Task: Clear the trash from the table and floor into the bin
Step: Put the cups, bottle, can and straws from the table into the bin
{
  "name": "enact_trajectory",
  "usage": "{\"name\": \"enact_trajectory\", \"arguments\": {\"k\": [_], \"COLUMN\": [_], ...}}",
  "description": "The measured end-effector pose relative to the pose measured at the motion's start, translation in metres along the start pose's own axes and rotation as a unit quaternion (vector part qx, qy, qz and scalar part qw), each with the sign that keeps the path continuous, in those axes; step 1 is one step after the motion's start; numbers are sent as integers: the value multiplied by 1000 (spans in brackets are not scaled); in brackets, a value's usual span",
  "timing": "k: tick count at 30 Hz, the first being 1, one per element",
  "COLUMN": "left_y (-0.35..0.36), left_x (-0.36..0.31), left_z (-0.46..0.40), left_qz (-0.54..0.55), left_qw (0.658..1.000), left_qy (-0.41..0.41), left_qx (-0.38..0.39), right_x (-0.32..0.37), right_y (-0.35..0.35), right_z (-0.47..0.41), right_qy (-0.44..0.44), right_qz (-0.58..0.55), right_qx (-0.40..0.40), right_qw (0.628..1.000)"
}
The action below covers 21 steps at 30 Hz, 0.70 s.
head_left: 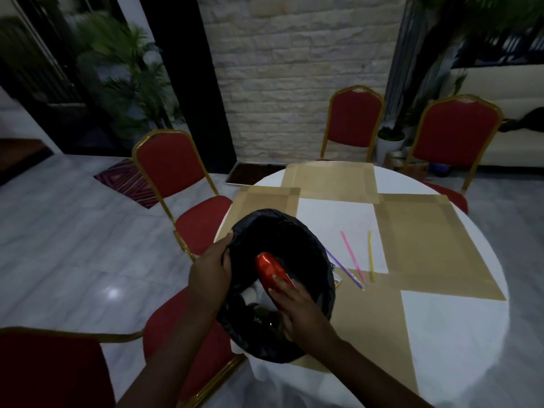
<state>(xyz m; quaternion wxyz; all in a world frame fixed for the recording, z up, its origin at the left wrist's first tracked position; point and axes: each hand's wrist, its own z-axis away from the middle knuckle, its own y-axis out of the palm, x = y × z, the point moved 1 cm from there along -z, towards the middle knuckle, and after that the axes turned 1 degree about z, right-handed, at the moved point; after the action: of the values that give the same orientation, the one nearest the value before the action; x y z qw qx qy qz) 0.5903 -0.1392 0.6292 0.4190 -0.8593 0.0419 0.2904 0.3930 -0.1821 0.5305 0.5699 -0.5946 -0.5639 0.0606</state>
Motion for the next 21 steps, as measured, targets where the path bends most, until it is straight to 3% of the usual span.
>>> {"name": "enact_trajectory", "arguments": {"k": [5,8,15,21], "left_y": [3,3,0,-3], "left_x": [1,2,4,17], "left_z": [2,0,-4,-7], "left_qz": [3,1,-1,-4], "left_qw": [1000,1000,1000,1000], "left_qy": [8,4,-25,-21], "left_qx": [0,11,4,-2], "right_x": [-17,-20,-26,-68], "right_y": [6,4,-25,-60], "right_z": [-14,-14,-4,16], "right_qy": [12,5,17,109], "right_qz": [-5,-7,38,73], "right_qx": [71,66,-47,-170], "right_qw": [997,998,998,977]}}
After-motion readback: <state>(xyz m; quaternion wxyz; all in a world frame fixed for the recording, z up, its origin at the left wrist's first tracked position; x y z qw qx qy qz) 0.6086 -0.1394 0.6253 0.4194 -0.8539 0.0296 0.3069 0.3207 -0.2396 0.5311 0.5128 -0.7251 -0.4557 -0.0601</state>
